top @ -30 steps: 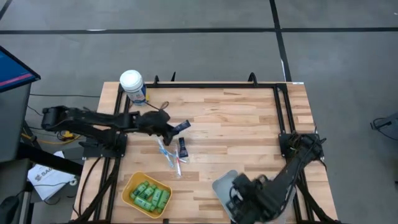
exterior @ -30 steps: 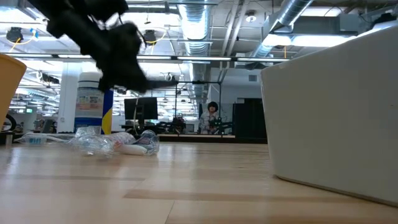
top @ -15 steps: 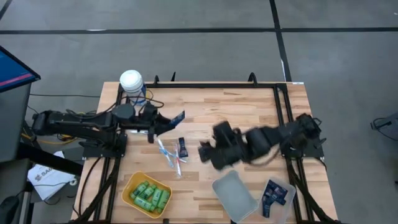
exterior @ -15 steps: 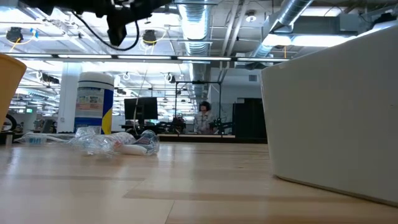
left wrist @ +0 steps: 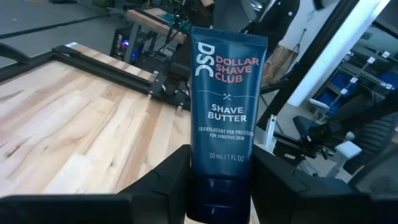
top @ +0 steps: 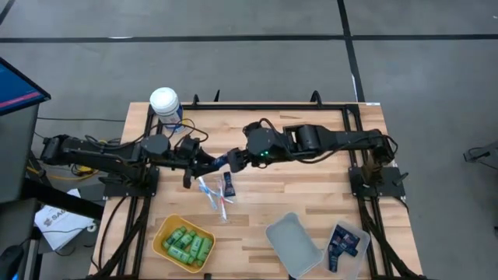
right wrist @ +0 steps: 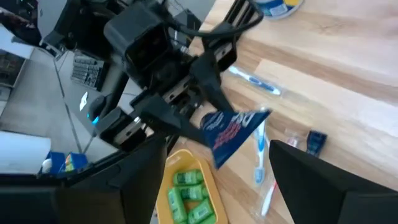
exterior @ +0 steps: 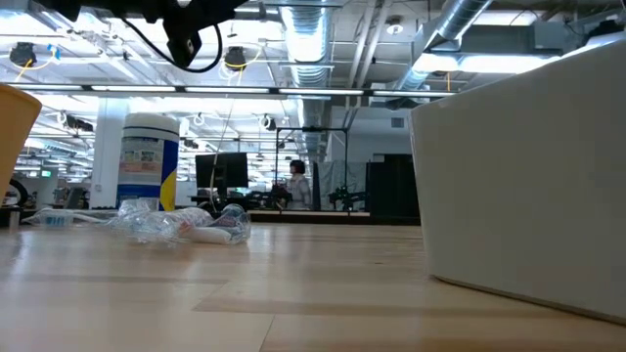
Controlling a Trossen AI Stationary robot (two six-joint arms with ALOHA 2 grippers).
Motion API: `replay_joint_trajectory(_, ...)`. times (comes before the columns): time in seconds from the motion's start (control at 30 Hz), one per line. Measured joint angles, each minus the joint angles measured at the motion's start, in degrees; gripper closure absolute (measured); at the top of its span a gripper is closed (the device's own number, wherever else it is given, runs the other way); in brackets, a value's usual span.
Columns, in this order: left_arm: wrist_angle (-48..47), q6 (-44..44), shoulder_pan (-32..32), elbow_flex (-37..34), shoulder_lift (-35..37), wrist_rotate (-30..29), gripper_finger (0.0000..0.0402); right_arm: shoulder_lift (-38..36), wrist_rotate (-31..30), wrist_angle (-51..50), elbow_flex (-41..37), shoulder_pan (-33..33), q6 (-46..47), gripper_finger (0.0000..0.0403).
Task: Pick & Place Travel size toiletries
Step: Put the blue shave cream into the transparent bin
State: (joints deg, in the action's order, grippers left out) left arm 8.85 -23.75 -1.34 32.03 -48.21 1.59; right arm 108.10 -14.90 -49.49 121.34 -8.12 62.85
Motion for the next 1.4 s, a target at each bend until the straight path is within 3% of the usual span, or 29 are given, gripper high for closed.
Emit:
replay_joint_trajectory(0.57,0.2,3.6,0.0,0.0,0.0,-1.9,0.0268,0.0,0.5,1.6,-1.0,3.4,2.1,0.0127)
replay_joint_trajectory(0.97,-0.1,3.9,0.0,0.0,0.0,-2.1,0.0268,5.5,5.0,7.0,-0.9,3.6,3.0,0.0134)
replay_joint_trajectory(1.13,0.0,3.9,0.0,0.0,0.0,-2.1,0.0268,5.4,5.3,6.7,-1.0,3.8,3.2,0.0186)
replay_joint_trajectory(1.4,0.0,4.1,0.0,0.0,0.1,-2.1,0.0268,5.3,5.2,6.6,-1.0,3.8,3.5,0.0328)
